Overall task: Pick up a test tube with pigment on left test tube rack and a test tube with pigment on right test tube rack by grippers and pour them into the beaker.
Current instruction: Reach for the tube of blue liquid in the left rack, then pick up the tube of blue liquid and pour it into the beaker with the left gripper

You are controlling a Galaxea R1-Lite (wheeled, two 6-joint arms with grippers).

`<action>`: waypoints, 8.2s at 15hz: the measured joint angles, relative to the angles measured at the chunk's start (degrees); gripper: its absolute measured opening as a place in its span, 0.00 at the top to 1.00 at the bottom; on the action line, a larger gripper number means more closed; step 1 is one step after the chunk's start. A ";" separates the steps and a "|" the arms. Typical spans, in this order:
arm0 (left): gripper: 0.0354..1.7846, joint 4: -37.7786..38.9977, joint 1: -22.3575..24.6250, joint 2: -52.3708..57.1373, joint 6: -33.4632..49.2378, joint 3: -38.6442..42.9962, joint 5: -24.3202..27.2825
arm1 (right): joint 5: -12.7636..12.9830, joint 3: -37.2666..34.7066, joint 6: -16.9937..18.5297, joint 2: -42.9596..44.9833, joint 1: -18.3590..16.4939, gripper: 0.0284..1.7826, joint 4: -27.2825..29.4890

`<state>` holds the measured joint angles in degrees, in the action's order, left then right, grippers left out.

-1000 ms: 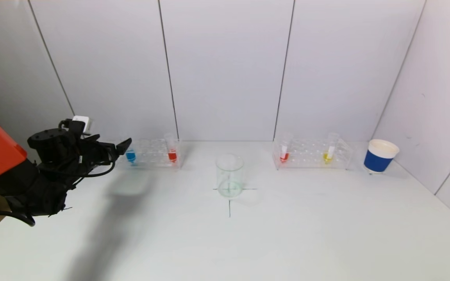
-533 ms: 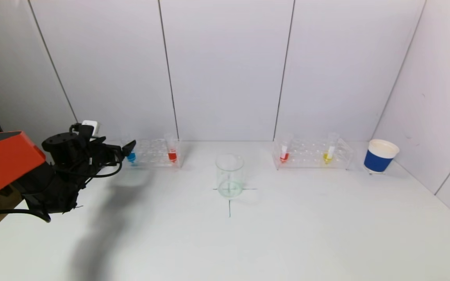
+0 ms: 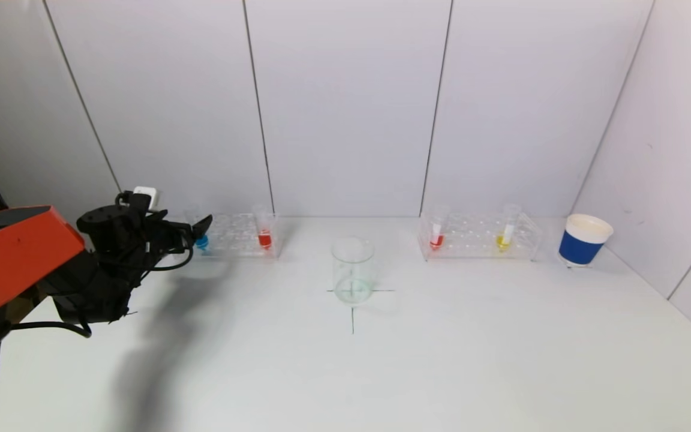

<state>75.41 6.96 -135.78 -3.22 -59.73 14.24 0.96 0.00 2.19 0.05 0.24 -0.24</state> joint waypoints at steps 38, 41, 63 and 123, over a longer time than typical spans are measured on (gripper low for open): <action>0.01 -2.43 -2.26 -0.57 0.33 -3.19 -1.15 | 0.00 0.00 0.01 0.00 0.00 0.00 0.02; 0.01 -2.60 -2.19 -0.60 0.35 -3.33 -1.15 | 0.00 0.00 0.01 0.00 0.00 0.00 0.02; 0.76 -2.90 -2.26 -0.63 0.35 -3.63 -1.23 | -0.02 0.00 0.01 0.00 0.00 0.00 0.00; 0.76 -48.46 -28.81 6.51 -71.86 -29.62 35.68 | 0.00 0.00 0.00 0.00 0.00 0.00 0.00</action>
<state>26.95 -21.85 -129.27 -75.08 -89.36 49.92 0.96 0.00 2.19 0.05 0.24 -0.24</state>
